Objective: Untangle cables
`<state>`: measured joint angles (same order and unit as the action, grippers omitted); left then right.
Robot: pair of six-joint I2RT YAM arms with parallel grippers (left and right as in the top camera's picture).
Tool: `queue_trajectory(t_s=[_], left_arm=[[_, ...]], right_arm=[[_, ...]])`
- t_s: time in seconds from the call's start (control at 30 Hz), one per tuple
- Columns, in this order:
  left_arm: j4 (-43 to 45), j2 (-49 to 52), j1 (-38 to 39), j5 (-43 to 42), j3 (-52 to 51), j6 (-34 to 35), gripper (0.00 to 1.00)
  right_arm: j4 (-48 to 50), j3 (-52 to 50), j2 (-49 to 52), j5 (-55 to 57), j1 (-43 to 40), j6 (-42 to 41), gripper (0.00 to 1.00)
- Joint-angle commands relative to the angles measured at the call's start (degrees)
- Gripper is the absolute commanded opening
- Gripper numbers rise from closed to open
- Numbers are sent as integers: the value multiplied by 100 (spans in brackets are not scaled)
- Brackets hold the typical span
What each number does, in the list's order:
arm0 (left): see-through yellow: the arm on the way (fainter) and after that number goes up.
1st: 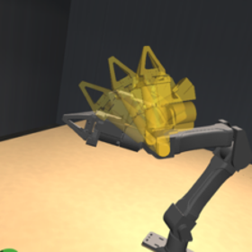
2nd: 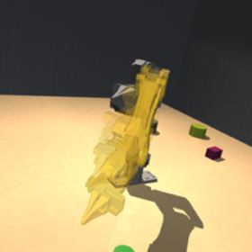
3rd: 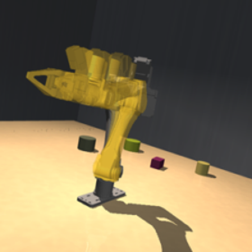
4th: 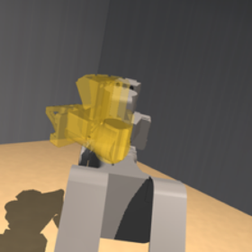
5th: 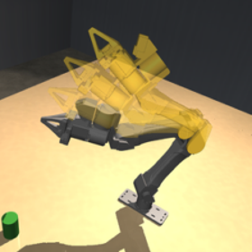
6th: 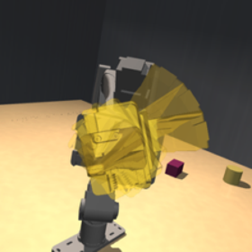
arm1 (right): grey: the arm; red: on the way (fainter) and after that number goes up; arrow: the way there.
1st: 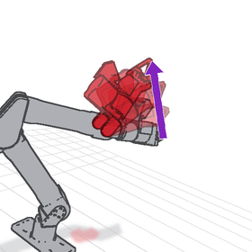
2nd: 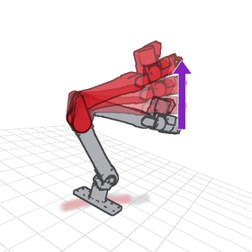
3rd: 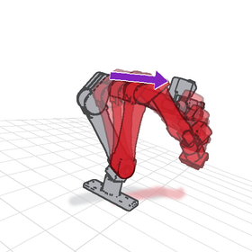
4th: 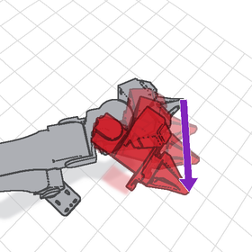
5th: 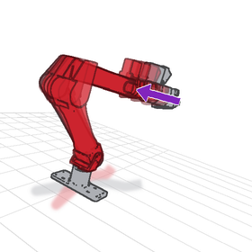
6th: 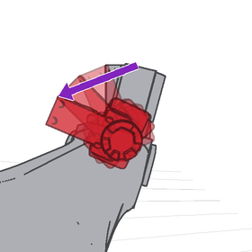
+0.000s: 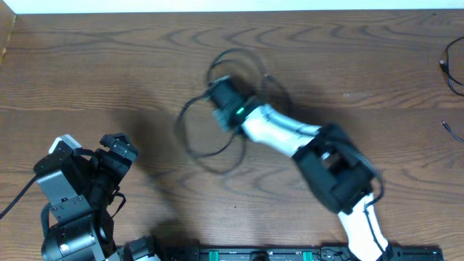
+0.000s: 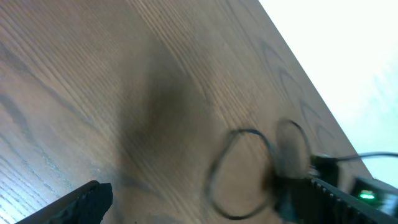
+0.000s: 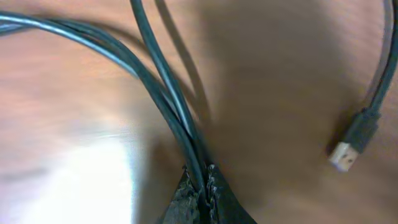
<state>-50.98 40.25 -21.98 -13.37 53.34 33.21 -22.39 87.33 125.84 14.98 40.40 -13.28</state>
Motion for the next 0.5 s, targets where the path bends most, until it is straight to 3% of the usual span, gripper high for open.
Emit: queue_trajectory(t_s=[0.0, 0.2, 0.33, 0.47], left_arm=[[-2, 9, -24, 35, 153, 26, 96], [-2, 9, -24, 37, 153, 26, 96], [-2, 9, -24, 37, 153, 26, 96], [-2, 9, -24, 37, 153, 26, 96]], right_arm=[[-175, -37, -673, 162, -413, 258, 1], [-557, -37, -1130, -1342, -721, 796, 1], [-584, -55, -1054, -2542, -581, 581, 17], [-483, -55, -831, -2686, -221, 498, 31]])
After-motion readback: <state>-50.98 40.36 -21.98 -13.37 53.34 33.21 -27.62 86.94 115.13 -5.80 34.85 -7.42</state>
